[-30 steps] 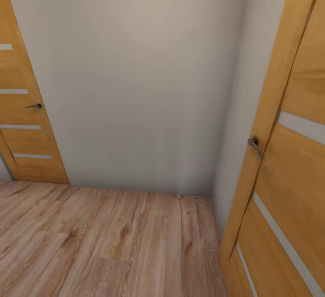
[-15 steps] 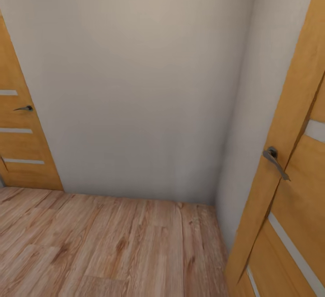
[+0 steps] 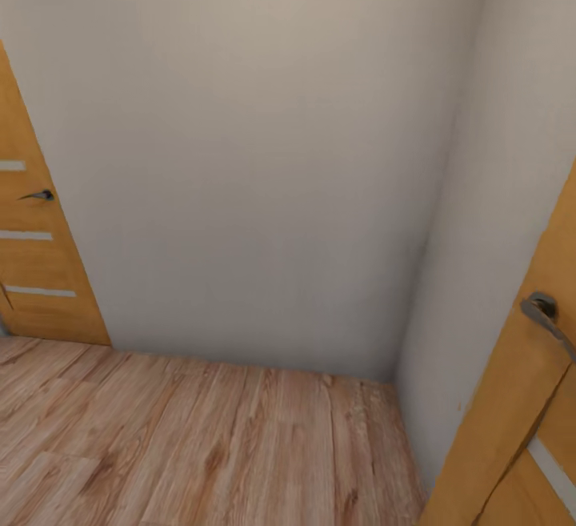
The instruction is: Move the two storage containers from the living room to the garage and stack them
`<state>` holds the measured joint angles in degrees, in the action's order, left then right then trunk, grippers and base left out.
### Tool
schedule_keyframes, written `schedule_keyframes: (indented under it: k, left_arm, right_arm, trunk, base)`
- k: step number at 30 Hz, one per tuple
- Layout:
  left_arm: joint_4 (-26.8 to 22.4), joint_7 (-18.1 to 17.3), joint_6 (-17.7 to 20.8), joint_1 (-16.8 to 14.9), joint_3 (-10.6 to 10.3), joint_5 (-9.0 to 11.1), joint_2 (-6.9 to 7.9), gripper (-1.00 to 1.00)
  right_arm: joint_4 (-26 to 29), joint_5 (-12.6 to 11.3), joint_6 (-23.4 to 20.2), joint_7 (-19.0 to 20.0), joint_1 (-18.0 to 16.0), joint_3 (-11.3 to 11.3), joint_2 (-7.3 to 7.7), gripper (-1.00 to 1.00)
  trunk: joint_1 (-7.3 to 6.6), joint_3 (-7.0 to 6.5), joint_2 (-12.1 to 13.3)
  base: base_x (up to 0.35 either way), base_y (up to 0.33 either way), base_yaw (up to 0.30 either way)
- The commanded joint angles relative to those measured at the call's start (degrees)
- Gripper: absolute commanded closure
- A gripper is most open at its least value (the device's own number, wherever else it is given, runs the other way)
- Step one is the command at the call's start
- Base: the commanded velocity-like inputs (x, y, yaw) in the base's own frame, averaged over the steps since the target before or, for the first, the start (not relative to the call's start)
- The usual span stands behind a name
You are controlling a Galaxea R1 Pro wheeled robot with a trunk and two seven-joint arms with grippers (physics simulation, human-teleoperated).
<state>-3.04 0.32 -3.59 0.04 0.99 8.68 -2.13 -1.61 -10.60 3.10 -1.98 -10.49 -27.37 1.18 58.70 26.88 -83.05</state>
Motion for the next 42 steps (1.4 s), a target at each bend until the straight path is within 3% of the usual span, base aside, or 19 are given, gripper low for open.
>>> schedule_keyframes:
  k: [1,42]
  left_arm:
    - [-0.04,0.03,-0.10,0.00,0.06,0.39,-0.04,-1.00]
    - [-0.04,0.03,-0.10,0.03,0.06,0.37,-0.06,-1.00]
  right_arm:
    - [-0.16,-0.56,0.32,-0.03,-0.06,-0.49,-0.02,-1.00]
    - [-0.15,-0.73,0.50,-0.04,-0.06,-0.42,0.15,-1.00]
  trunk:
    - [0.03,0.05,-0.02]
    - [0.03,0.05,-0.02]
  base:
    - [0.321,0.000,0.267]
    - [0.321,0.000,0.285]
